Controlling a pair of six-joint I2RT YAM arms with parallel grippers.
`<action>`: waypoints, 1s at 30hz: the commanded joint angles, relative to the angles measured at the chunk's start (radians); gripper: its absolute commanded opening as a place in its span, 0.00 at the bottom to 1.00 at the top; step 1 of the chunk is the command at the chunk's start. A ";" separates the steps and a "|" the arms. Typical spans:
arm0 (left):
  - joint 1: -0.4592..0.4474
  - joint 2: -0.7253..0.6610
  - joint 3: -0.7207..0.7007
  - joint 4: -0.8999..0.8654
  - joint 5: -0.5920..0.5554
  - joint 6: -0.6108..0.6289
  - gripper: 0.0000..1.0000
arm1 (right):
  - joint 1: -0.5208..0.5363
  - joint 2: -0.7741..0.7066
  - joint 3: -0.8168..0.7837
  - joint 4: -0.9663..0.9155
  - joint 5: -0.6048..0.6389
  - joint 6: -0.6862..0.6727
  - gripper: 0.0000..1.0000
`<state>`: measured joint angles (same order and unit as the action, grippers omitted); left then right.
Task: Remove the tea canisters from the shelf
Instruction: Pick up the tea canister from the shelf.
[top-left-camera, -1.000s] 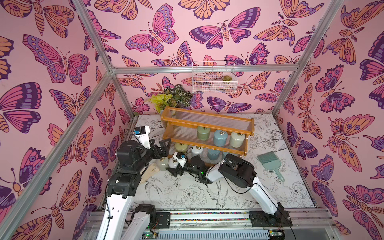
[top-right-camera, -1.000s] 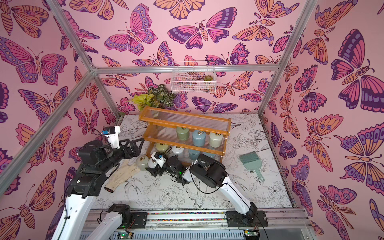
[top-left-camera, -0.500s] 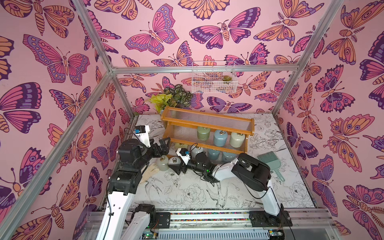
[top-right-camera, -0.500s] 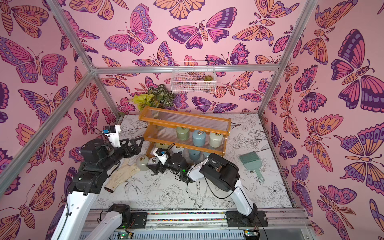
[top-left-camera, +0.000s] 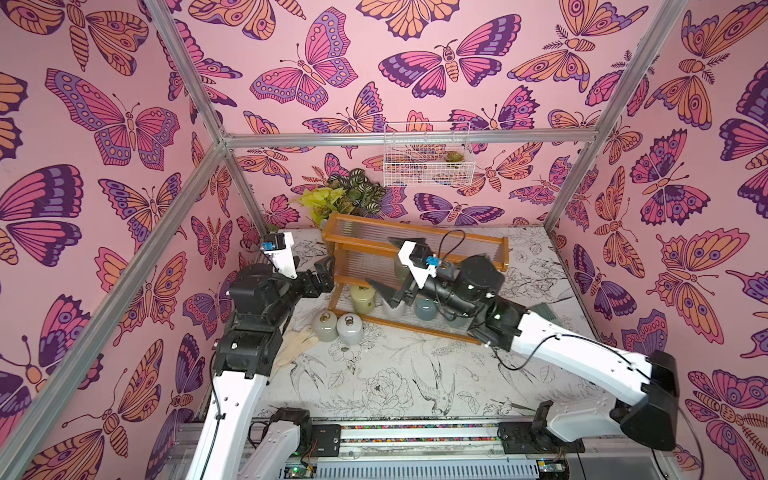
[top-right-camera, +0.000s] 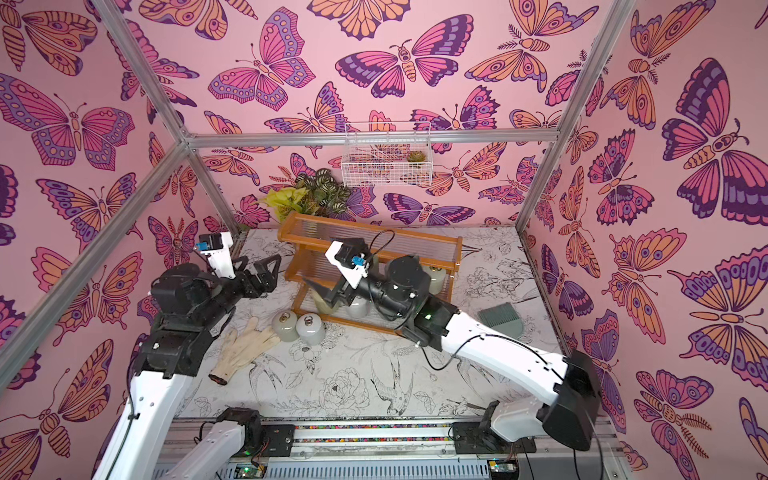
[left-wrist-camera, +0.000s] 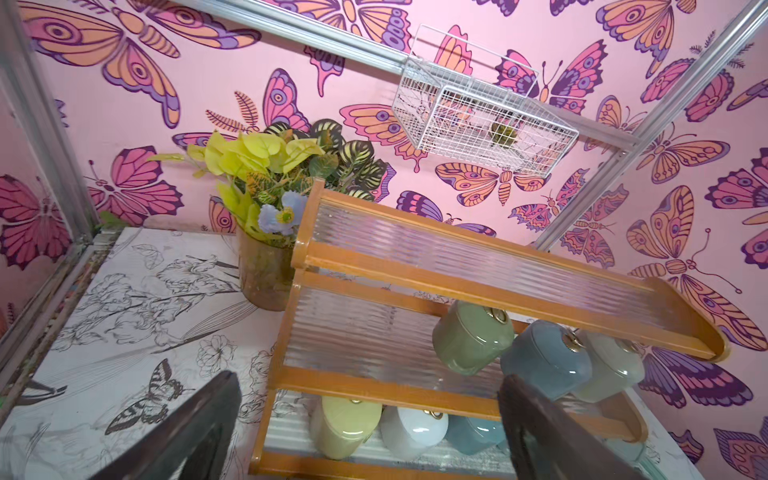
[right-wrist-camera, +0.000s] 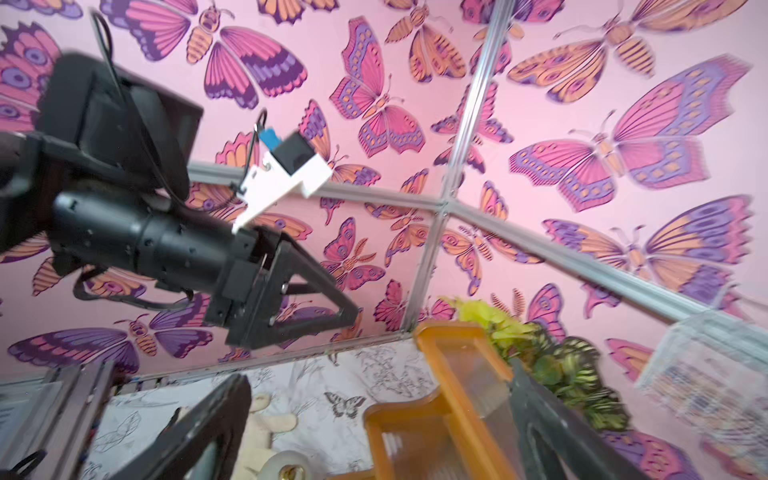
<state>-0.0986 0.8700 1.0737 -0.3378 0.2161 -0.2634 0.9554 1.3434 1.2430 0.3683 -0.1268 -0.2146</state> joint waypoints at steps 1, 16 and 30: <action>-0.004 0.077 0.026 0.007 0.078 -0.009 1.00 | -0.055 -0.055 0.061 -0.235 0.102 -0.033 0.99; -0.324 -0.016 -0.251 0.177 -0.090 0.086 1.00 | -0.378 -0.080 0.144 -0.335 0.145 0.220 0.99; -0.522 0.104 -0.410 0.563 -0.202 0.228 1.00 | -0.423 -0.022 0.091 -0.279 0.138 0.254 0.99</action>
<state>-0.6044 0.9352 0.6594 0.1055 0.0456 -0.0914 0.5423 1.3155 1.3434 0.0517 0.0071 0.0158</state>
